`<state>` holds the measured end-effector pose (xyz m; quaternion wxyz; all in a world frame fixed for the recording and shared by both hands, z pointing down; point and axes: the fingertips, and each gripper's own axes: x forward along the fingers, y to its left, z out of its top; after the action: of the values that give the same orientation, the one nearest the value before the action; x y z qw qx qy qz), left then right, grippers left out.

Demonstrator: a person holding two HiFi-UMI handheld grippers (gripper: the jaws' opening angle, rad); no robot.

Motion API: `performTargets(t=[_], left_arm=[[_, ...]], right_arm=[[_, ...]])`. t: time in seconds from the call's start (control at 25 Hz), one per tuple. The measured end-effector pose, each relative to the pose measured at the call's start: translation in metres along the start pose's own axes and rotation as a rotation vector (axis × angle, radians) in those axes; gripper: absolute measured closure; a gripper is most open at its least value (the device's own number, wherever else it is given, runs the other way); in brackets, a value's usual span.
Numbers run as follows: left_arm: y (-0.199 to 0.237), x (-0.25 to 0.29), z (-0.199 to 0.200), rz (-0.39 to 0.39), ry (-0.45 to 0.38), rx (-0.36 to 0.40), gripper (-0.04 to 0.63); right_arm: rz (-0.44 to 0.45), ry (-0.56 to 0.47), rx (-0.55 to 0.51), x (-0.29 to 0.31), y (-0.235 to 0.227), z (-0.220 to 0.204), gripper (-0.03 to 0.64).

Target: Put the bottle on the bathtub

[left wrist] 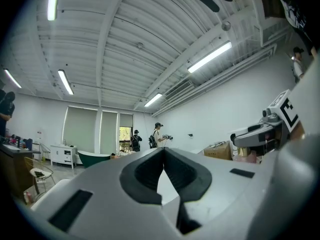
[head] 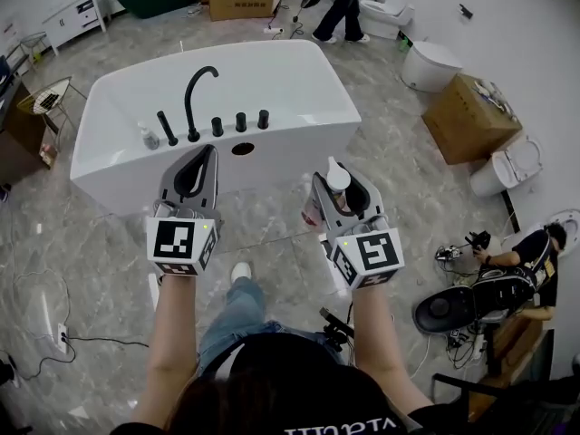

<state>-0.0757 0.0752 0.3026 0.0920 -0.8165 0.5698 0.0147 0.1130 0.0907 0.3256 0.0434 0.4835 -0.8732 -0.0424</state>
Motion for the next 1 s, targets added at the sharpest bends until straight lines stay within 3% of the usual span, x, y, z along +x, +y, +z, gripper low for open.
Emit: performTargets(t=[0.32,0.6,1.0], left_arm=[[0.067,0.106,-0.025,-0.051,0.022,-0.015,0.584],[0.114,0.168,-0.040,-0.075,0.038,-0.015,0.583],[0.128,0.223,-0.085,-0.048,0.109,-0.053,0.584]], right_arm=[[-0.049,0.056,0.019,0.121,-0.045,-0.013,0.446],[-0.054,0.105,0.017,0.211,-0.069,-0.026,0.446],[0.007,0.177,0.035,0.301,-0.107,-0.061,0.446]])
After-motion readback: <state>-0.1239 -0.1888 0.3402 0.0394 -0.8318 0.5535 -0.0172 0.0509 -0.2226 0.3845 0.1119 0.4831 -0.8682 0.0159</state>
